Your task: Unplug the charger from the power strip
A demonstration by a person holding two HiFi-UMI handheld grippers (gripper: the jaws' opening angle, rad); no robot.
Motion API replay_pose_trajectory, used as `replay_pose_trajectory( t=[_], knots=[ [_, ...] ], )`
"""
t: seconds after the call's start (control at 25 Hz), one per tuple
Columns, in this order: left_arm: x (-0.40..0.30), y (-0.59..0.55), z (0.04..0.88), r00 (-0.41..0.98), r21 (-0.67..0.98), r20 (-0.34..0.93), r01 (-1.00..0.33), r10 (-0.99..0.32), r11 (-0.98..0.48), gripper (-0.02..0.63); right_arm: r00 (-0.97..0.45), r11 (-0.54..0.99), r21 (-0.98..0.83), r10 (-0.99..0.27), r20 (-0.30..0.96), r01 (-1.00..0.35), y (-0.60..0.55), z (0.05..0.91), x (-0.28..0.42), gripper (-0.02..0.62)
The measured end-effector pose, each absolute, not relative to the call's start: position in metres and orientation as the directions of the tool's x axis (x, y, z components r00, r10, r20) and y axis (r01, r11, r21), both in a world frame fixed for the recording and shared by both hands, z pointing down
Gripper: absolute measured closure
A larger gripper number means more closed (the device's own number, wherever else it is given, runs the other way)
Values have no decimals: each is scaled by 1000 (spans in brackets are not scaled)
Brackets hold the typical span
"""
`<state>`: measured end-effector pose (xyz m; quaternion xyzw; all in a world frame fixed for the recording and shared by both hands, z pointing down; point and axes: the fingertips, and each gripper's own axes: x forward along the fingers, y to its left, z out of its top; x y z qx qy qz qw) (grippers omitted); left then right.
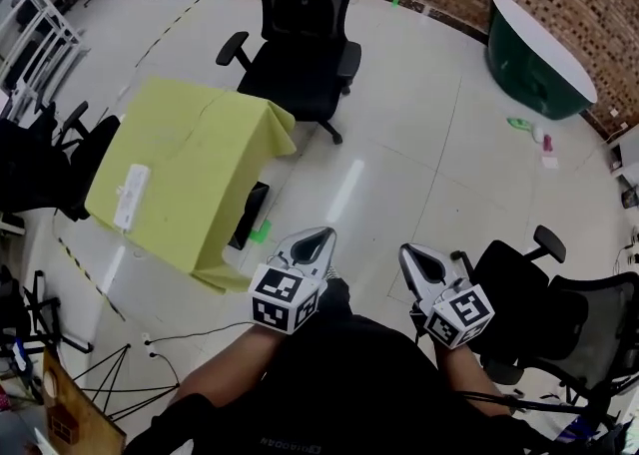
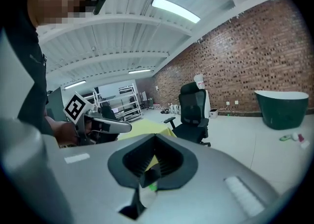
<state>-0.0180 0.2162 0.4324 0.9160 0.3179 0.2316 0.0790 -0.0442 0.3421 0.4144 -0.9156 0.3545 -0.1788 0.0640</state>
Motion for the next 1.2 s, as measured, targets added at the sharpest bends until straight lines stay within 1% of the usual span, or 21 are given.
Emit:
replay_pose_trajectory(
  t=[0.24, 0.4, 0.52, 0.6, 0.72, 0.92, 1.04, 1.2],
  knots=[
    [85, 196, 417, 751, 328, 319, 484, 578, -811, 598, 634, -700, -179, -706, 316, -691, 321, 391, 54, 592],
    [140, 175, 403, 794, 315, 300, 442, 530, -840, 598, 598, -652, -159, -750, 284, -741, 296, 373, 121, 592],
    [163, 162, 402, 816, 300, 307, 406, 490, -863, 598, 551, -601, -182, -793, 260, -778, 273, 372, 153, 592],
    [169, 150, 405, 829, 302, 325, 365, 455, -880, 598, 490, -541, -191, -833, 258, -819, 252, 375, 166, 592],
    [181, 119, 411, 860, 307, 360, 258, 362, -916, 598, 374, -430, -211, -891, 257, -878, 214, 376, 196, 592],
    [203, 69, 417, 915, 288, 375, 36, 147, -957, 598, 163, -221, -241, -957, 239, -945, 156, 386, 247, 592],
    [213, 50, 420, 924, 265, 381, -96, 13, -959, 600, 24, -80, -231, -971, 236, -970, 128, 392, 271, 592],
    [228, 49, 420, 911, 312, 391, -263, -129, -913, 598, -144, 93, -222, -963, 228, -971, 108, 387, 302, 592]
  ],
)
